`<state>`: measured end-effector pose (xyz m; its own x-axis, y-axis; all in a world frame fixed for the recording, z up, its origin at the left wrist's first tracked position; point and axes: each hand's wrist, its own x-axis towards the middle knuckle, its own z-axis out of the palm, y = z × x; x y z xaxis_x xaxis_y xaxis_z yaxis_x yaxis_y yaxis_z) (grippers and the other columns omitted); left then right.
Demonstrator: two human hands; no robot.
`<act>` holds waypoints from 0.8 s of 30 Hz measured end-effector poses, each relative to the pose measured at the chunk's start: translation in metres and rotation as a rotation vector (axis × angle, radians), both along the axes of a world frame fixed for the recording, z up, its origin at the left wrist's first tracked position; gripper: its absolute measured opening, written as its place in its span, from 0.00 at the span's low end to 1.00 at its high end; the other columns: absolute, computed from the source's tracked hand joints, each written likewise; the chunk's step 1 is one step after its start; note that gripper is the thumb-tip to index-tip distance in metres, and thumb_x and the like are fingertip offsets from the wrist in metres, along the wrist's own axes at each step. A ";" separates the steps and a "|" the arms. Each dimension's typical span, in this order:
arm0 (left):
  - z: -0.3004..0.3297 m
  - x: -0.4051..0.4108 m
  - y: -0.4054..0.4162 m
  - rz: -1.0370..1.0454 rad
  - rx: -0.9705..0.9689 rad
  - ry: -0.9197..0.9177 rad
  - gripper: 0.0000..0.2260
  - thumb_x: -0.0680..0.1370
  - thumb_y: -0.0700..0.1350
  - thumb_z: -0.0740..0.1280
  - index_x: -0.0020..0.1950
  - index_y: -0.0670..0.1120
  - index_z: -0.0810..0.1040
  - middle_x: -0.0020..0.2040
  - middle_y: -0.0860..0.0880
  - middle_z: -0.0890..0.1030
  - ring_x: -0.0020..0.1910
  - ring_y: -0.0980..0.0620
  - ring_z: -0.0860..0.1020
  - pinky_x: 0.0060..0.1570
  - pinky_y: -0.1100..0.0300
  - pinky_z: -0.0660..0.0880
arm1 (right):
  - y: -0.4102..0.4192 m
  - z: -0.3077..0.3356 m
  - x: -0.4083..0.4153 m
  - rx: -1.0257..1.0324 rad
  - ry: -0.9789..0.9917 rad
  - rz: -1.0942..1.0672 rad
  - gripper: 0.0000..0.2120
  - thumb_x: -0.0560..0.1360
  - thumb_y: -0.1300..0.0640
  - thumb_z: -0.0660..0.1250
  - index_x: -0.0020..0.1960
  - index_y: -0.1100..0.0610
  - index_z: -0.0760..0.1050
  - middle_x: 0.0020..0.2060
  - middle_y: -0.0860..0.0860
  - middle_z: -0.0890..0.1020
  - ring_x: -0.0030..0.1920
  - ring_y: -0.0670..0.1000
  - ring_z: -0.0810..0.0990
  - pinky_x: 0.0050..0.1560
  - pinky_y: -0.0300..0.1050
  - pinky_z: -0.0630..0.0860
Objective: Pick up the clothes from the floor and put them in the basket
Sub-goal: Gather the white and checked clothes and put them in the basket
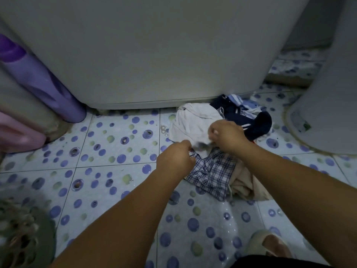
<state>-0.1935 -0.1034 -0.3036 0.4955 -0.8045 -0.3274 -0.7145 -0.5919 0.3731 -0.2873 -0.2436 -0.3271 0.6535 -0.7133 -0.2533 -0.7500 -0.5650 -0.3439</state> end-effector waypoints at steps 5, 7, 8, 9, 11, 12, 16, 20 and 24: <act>0.011 0.008 0.002 0.185 -0.214 0.170 0.45 0.71 0.44 0.74 0.77 0.54 0.47 0.72 0.42 0.60 0.68 0.42 0.68 0.63 0.48 0.71 | 0.005 0.062 0.014 0.788 -0.816 -0.240 0.10 0.80 0.60 0.59 0.40 0.53 0.69 0.37 0.49 0.78 0.36 0.47 0.79 0.40 0.40 0.73; 0.018 0.014 0.004 0.313 -0.274 0.220 0.49 0.70 0.44 0.76 0.78 0.55 0.43 0.76 0.43 0.55 0.74 0.42 0.59 0.67 0.48 0.66 | 0.005 0.081 0.015 0.957 -0.995 -0.310 0.12 0.80 0.63 0.56 0.39 0.56 0.68 0.29 0.49 0.81 0.27 0.45 0.81 0.33 0.37 0.77; 0.022 0.017 0.005 0.370 -0.297 0.242 0.50 0.69 0.44 0.76 0.78 0.55 0.42 0.77 0.43 0.53 0.76 0.43 0.55 0.69 0.48 0.64 | 0.004 0.087 0.015 0.991 -1.041 -0.316 0.12 0.80 0.64 0.56 0.39 0.57 0.67 0.26 0.48 0.81 0.26 0.45 0.82 0.30 0.36 0.77; 0.027 0.020 0.008 0.411 -0.319 0.260 0.50 0.69 0.44 0.76 0.78 0.55 0.42 0.77 0.43 0.52 0.76 0.43 0.53 0.70 0.48 0.62 | 0.006 0.094 0.013 0.991 -1.053 -0.298 0.11 0.80 0.63 0.57 0.39 0.57 0.68 0.25 0.48 0.81 0.26 0.45 0.82 0.30 0.35 0.77; 0.031 0.024 0.012 0.451 -0.348 0.286 0.50 0.69 0.45 0.76 0.78 0.55 0.42 0.77 0.43 0.50 0.77 0.44 0.52 0.70 0.48 0.61 | 0.009 0.102 0.010 0.965 -1.033 -0.234 0.07 0.76 0.60 0.61 0.39 0.56 0.69 0.26 0.46 0.81 0.29 0.44 0.82 0.34 0.35 0.76; 0.032 0.026 0.014 0.456 -0.360 0.299 0.51 0.69 0.46 0.76 0.78 0.55 0.42 0.77 0.43 0.50 0.77 0.43 0.52 0.71 0.48 0.61 | 0.012 0.107 0.009 0.972 -1.036 -0.200 0.06 0.75 0.60 0.61 0.40 0.56 0.70 0.28 0.46 0.81 0.31 0.44 0.81 0.37 0.35 0.76; 0.038 0.022 0.019 0.440 -0.387 0.358 0.50 0.67 0.48 0.77 0.77 0.60 0.45 0.77 0.45 0.50 0.76 0.43 0.52 0.73 0.47 0.60 | 0.034 0.142 0.011 1.154 -1.191 -0.065 0.03 0.75 0.61 0.61 0.44 0.59 0.73 0.39 0.55 0.78 0.41 0.53 0.79 0.53 0.51 0.75; 0.042 0.017 0.019 0.447 -0.434 0.383 0.37 0.67 0.48 0.76 0.72 0.55 0.63 0.73 0.45 0.60 0.72 0.45 0.62 0.70 0.58 0.65 | 0.048 0.182 0.014 1.342 -1.277 0.071 0.10 0.70 0.59 0.61 0.50 0.60 0.73 0.44 0.57 0.78 0.47 0.56 0.78 0.61 0.63 0.70; 0.052 0.020 0.026 0.578 -0.490 0.436 0.13 0.78 0.37 0.61 0.61 0.40 0.76 0.56 0.38 0.80 0.56 0.38 0.78 0.57 0.52 0.76 | 0.048 0.191 0.011 1.327 -1.321 0.027 0.08 0.69 0.58 0.62 0.47 0.57 0.76 0.42 0.55 0.81 0.47 0.54 0.80 0.54 0.64 0.75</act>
<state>-0.1735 -0.0769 -0.2519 0.7806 -0.5660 -0.2654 -0.0869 -0.5186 0.8506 -0.2766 -0.1954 -0.1366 0.8712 -0.4882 0.0508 0.3353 0.5165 -0.7879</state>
